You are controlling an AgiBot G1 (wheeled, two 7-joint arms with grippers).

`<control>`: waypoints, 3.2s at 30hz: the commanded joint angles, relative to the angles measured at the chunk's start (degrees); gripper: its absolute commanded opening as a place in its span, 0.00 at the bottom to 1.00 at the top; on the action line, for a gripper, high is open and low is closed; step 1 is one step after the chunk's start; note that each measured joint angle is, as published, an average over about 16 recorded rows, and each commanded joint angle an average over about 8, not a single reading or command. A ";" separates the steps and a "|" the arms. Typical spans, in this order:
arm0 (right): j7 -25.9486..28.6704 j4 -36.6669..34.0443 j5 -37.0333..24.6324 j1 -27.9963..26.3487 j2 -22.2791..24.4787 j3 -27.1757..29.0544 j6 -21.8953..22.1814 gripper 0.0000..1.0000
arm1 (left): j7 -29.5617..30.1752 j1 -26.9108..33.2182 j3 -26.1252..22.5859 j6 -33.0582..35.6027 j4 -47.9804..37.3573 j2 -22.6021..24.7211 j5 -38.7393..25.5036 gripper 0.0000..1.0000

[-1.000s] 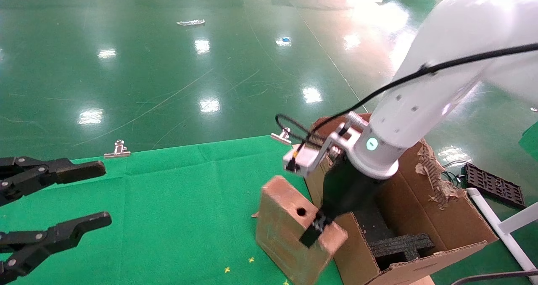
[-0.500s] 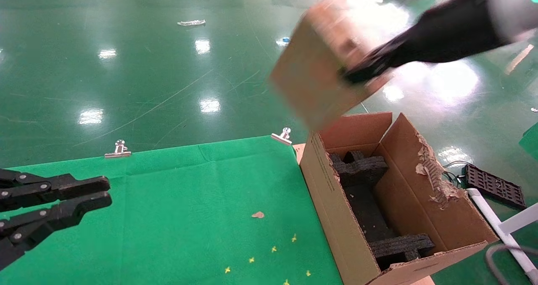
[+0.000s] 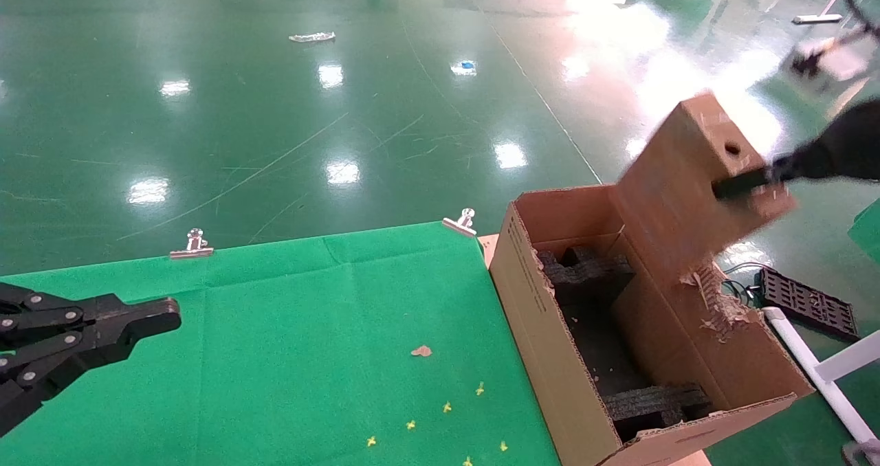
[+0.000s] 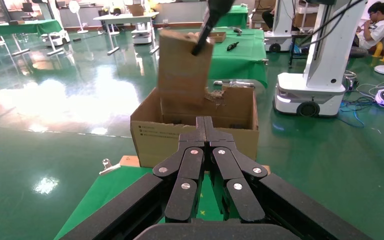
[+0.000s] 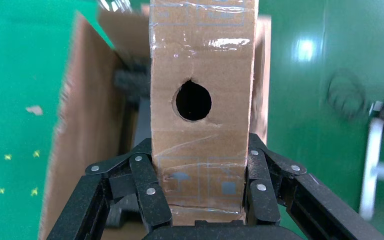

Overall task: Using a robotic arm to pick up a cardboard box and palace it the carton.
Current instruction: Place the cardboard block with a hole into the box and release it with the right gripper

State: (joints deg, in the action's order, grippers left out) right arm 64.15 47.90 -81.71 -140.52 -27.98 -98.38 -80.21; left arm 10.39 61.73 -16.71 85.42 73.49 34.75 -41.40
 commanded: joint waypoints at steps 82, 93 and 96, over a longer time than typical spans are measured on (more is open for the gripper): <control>-15.78 -38.48 10.84 39.25 -17.32 -1.03 16.26 1.00 | -0.14 0.06 -0.28 -0.12 0.00 -0.11 0.19 1.00; -18.38 -39.70 11.21 35.73 -17.80 -0.54 14.68 1.00 | -0.16 0.07 -0.31 -0.14 0.00 -0.13 0.21 1.00; -19.61 -39.51 11.30 32.72 -17.54 -0.27 13.94 1.00 | -0.16 0.07 -0.32 -0.14 0.00 -0.13 0.22 1.00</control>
State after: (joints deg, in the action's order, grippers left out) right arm 44.56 8.61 -70.41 -108.52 -45.37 -98.59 -66.38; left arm 10.23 61.80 -17.03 85.28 73.49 34.62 -41.18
